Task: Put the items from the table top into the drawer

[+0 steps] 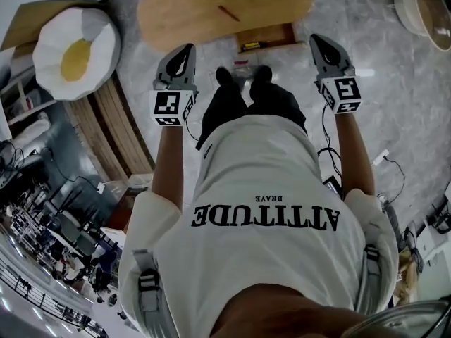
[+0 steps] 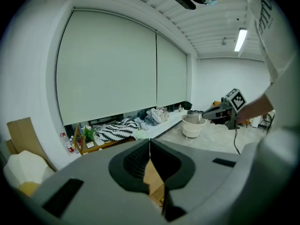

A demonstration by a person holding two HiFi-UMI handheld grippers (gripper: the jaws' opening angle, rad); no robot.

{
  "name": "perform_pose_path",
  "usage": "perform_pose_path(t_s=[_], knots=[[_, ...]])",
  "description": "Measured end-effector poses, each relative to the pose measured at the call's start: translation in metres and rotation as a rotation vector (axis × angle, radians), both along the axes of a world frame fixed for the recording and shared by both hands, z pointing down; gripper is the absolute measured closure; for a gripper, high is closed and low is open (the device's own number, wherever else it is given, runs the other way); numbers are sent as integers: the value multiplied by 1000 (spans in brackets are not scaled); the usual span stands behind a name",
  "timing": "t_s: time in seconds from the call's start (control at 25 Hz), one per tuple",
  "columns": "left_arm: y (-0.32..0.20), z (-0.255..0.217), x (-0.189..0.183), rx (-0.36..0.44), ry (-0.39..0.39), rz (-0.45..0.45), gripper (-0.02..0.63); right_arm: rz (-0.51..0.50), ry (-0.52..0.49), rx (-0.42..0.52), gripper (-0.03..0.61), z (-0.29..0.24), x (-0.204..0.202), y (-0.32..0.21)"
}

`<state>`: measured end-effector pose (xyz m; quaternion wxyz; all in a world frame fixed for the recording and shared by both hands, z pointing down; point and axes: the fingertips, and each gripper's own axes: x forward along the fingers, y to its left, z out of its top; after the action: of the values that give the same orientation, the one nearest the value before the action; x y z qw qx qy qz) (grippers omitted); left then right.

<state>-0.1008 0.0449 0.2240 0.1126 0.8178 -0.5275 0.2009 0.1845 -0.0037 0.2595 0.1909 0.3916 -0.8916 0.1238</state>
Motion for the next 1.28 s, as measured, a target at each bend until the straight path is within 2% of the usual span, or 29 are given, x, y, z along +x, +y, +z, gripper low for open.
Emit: perform_pose_path(t_s=[0.2,0.56,0.84,1.04,1.28], knots=[[-12,10,-17,-16,15,7,592,-2,18,-20,558,10,-14,-5],[-42,59,-65,-47,33,21,592,-4,11,-77,558,39,-80,-22],[-52,114,-99,-120,55,70,592,-28,38,-180,558,92,-135,-26],[-71,156,-112,-118,48,123,592,-54,35,-185,558,138,-174,-46],[-84,191,-115,-123,118,46,592,-68,29,-219,558,183,-194,-56]])
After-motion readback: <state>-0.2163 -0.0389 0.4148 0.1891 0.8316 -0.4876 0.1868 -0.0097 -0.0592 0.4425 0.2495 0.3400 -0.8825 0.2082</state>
